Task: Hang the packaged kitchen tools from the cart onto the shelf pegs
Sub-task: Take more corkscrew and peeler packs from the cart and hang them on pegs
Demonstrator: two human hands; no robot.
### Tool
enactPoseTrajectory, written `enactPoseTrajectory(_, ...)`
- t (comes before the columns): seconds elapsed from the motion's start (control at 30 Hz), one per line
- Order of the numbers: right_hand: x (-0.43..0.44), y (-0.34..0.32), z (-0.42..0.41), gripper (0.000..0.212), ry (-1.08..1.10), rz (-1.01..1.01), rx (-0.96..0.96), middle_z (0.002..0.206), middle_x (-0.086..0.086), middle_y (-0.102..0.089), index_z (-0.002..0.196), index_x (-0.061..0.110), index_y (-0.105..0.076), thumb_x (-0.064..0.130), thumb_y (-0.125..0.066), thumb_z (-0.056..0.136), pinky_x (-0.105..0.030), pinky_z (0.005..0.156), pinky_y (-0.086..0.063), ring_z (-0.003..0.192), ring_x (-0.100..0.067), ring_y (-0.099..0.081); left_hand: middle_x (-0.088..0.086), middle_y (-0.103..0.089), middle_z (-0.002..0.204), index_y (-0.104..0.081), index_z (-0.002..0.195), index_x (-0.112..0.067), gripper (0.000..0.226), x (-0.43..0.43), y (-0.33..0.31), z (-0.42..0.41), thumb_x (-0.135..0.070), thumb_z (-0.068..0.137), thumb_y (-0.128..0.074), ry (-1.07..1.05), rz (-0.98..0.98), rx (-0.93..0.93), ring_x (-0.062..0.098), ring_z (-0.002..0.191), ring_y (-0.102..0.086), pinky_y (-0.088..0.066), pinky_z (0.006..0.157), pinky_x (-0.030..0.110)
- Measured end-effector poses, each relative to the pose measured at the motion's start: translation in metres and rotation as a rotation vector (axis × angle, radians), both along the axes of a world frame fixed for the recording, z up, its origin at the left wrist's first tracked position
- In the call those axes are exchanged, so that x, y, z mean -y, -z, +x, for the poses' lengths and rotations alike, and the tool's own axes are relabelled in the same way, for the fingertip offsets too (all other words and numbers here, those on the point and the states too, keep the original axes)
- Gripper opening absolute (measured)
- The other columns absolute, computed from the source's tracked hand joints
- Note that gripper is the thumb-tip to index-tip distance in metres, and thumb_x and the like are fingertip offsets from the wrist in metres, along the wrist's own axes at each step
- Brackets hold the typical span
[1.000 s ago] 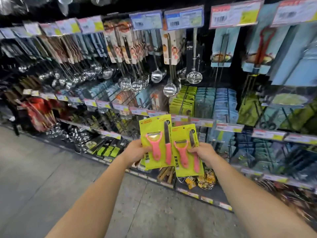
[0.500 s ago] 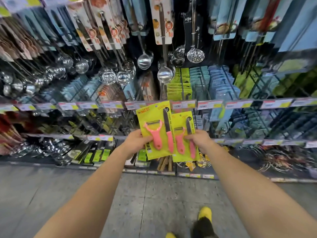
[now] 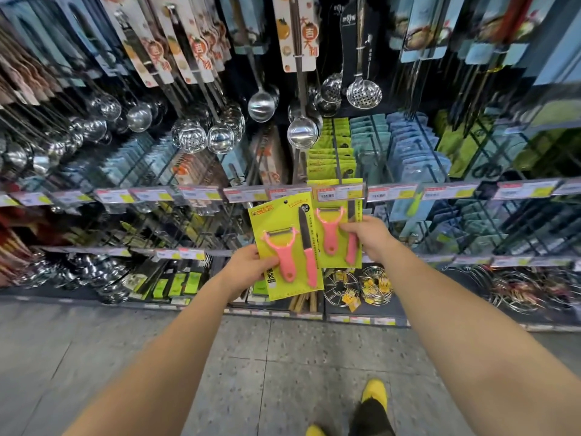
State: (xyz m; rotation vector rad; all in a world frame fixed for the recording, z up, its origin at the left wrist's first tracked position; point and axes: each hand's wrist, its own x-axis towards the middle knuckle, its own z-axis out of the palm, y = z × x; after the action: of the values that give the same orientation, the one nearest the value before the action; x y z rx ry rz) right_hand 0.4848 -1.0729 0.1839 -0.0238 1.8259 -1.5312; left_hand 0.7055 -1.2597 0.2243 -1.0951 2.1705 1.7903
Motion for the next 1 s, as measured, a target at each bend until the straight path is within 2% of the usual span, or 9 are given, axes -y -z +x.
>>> enactPoseTrajectory(0.13, -0.005, 0.003, -0.008, 0.017, 0.019, -0.016, 0.031, 0.101, -0.01, -0.069, 0.106, 0.007, -0.061, 0.009, -0.07, 0.092, -0.031, 0.065, -0.043, 0.088, -0.019, -0.066, 0.002, -0.079, 0.11, -0.072, 0.114, -0.015, 0.016, -0.005, -0.008, -0.012, -0.014, 0.098, -0.066, 0.006, -0.014, 0.003, 0.02, 0.1, -0.074, -0.054, 0.074, 0.027)
enactPoseTrajectory(0.3, -0.008, 0.011, -0.016, 0.015, -0.056, 0.048, 0.007, 0.109, -0.013, -0.072, 0.1, 0.009, -0.065, 0.01, -0.074, 0.088, -0.039, 0.087, -0.052, 0.102, -0.026, -0.069, 0.005, -0.078, 0.115, -0.069, 0.121, -0.011, 0.022, -0.01, -0.009, -0.02, -0.012, 0.1, -0.064, 0.011, 0.035, -0.01, 0.021, 0.105, -0.074, -0.055, 0.072, 0.024)
enactPoseTrajectory(0.4, -0.007, 0.014, -0.016, 0.014, -0.094, 0.067, 0.003, 0.109, -0.013, -0.071, 0.1, 0.008, -0.066, 0.011, -0.073, 0.088, -0.035, 0.08, -0.051, 0.1, -0.024, -0.069, 0.004, -0.077, 0.114, -0.069, 0.12, -0.011, 0.02, -0.013, -0.008, -0.022, -0.013, 0.1, -0.065, -0.006, 0.043, -0.007, 0.015, 0.097, -0.073, -0.053, 0.065, 0.02)
enactPoseTrajectory(0.57, 0.001, 0.013, -0.011, 0.013, -0.057, 0.069, 0.015, 0.099, -0.008, -0.07, 0.096, 0.01, -0.065, 0.013, -0.075, 0.088, -0.037, 0.078, -0.052, 0.092, -0.021, -0.067, 0.005, -0.077, 0.114, -0.069, 0.121, -0.009, 0.022, -0.01, 0.001, -0.022, -0.009, 0.1, -0.064, -0.03, 0.068, -0.012, 0.023, 0.105, -0.073, -0.054, 0.068, 0.023)
enactPoseTrajectory(0.63, 0.005, 0.011, -0.014, 0.023, -0.002, 0.047, 0.028, 0.107, -0.01, -0.071, 0.107, 0.01, -0.065, 0.012, -0.076, 0.087, -0.047, 0.095, -0.053, 0.105, -0.029, -0.068, 0.005, -0.077, 0.114, -0.069, 0.12, -0.01, 0.02, -0.011, 0.002, -0.022, -0.008, 0.1, -0.063, -0.026, 0.082, -0.012, 0.022, 0.103, -0.073, -0.055, 0.067, 0.021)
enactPoseTrajectory(0.7, 0.011, 0.008, -0.021, 0.049, 0.045, 0.042, 0.023, 0.12, -0.011, -0.068, 0.129, 0.006, -0.059, 0.013, -0.079, 0.084, -0.049, 0.104, -0.048, 0.115, -0.032, -0.064, 0.004, -0.078, 0.11, -0.069, 0.116, -0.011, 0.018, -0.011, 0.001, -0.023, -0.007, 0.1, -0.062, -0.021, 0.078, -0.016, 0.02, 0.098, -0.073, -0.055, 0.061, 0.017)
enactPoseTrajectory(0.77, 0.019, 0.009, -0.031, 0.055, 0.093, 0.095, 0.003, 0.114, -0.008, -0.069, 0.13, 0.003, -0.059, 0.024, -0.08, 0.083, -0.041, 0.096, -0.052, 0.11, -0.027, -0.065, 0.004, -0.078, 0.11, -0.069, 0.117, -0.011, 0.018, -0.01, 0.002, -0.025, -0.007, 0.1, -0.062, -0.012, 0.067, -0.018, 0.016, 0.094, -0.074, -0.055, 0.058, 0.013)
enactPoseTrajectory(0.9, 0.031, 0.003, -0.029, 0.051, 0.08, 0.486, -0.202, 0.094, -0.008, -0.066, 0.099, 0.004, -0.058, 0.054, -0.064, 0.088, -0.036, 0.086, -0.056, 0.091, -0.025, -0.065, -0.003, -0.077, 0.1, -0.069, 0.116, -0.011, 0.017, -0.011, 0.006, -0.029, -0.007, 0.101, -0.061, 0.002, 0.065, -0.01, -0.001, 0.075, -0.074, -0.053, 0.055, 0.011)
enactPoseTrajectory(1.0, 0.029, 0.011, -0.012, 0.027, 0.118, 0.321, -0.148, 0.1, -0.013, -0.064, 0.114, 0.002, -0.06, 0.02, -0.059, 0.094, -0.034, 0.077, -0.047, 0.092, -0.028, -0.06, 0.003, -0.079, 0.104, -0.07, 0.117, -0.01, 0.018, -0.018, 0.012, -0.033, -0.007, 0.1, -0.063, 0.009, 0.088, 0.004, 0.015, 0.092, -0.076, -0.058, 0.066, 0.022)
